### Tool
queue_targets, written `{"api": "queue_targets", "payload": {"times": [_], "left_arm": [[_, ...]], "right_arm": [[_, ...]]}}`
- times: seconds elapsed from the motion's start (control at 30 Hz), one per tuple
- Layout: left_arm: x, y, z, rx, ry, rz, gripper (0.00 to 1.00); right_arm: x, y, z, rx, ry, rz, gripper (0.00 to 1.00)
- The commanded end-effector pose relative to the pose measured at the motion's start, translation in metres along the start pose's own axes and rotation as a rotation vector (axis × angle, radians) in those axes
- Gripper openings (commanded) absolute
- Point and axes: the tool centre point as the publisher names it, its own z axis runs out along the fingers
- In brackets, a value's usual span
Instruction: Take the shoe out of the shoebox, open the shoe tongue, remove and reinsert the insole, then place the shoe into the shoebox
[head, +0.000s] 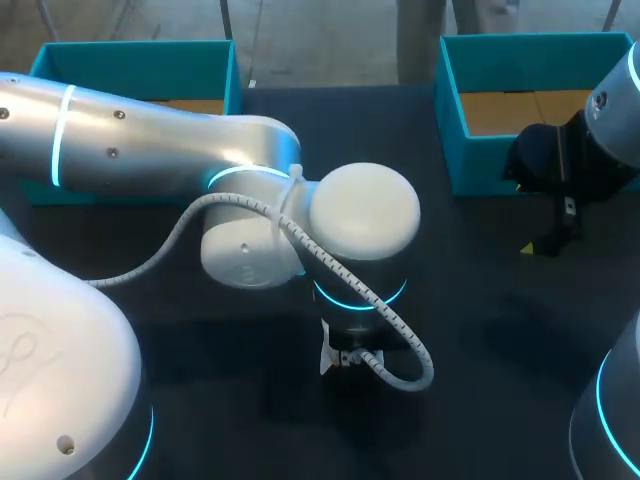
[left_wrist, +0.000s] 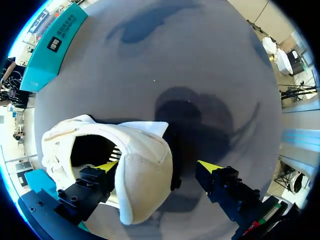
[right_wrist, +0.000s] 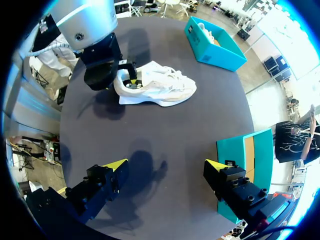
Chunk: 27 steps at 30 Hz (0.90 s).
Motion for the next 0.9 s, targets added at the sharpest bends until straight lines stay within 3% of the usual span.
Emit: {"api": "queue_targets", "payload": {"times": [0.03,0.07,0.1,0.13,0.17,0.23,0.33,0.57,0.8,0.9], "left_arm": [[0.001,-0.005,0.006,0.002,0.011,-0.002,1.00],[0.002,-0.006,0.007,0.004,0.013,-0.001,0.94],[0.003,-0.006,0.008,0.005,0.017,0.000,0.81],[0.004,-0.007,0.009,0.006,0.020,-0.001,0.60],[0.005,-0.007,0.010,0.008,0.026,-0.005,0.49],[0.006,-0.007,0.010,0.009,0.030,-0.014,0.42],[0.006,-0.005,0.010,0.014,0.038,-0.028,0.00],[0.011,-0.006,0.005,0.054,0.128,-0.038,0.00],[0.017,0.000,-0.029,0.097,0.217,-0.037,0.00],[0.014,0.004,-0.047,0.073,0.222,-0.031,0.00]], "right_arm": [[0.000,0.000,0.001,0.002,-0.001,0.001,1.00],[0.000,0.000,0.001,0.002,-0.001,0.001,1.00],[0.000,0.000,0.001,0.002,-0.001,0.001,1.00],[0.000,0.000,0.001,0.002,-0.001,0.001,1.00],[0.000,0.000,0.001,0.002,-0.001,0.001,1.00],[0.000,0.000,0.001,0.002,-0.001,0.001,1.00],[0.000,0.000,0.001,0.002,-0.001,0.001,1.00],[0.000,0.000,0.001,0.002,-0.001,0.001,1.00],[0.000,0.000,0.001,0.002,-0.001,0.001,1.00],[0.000,0.000,0.001,0.002,-0.001,0.001,1.00]]}}
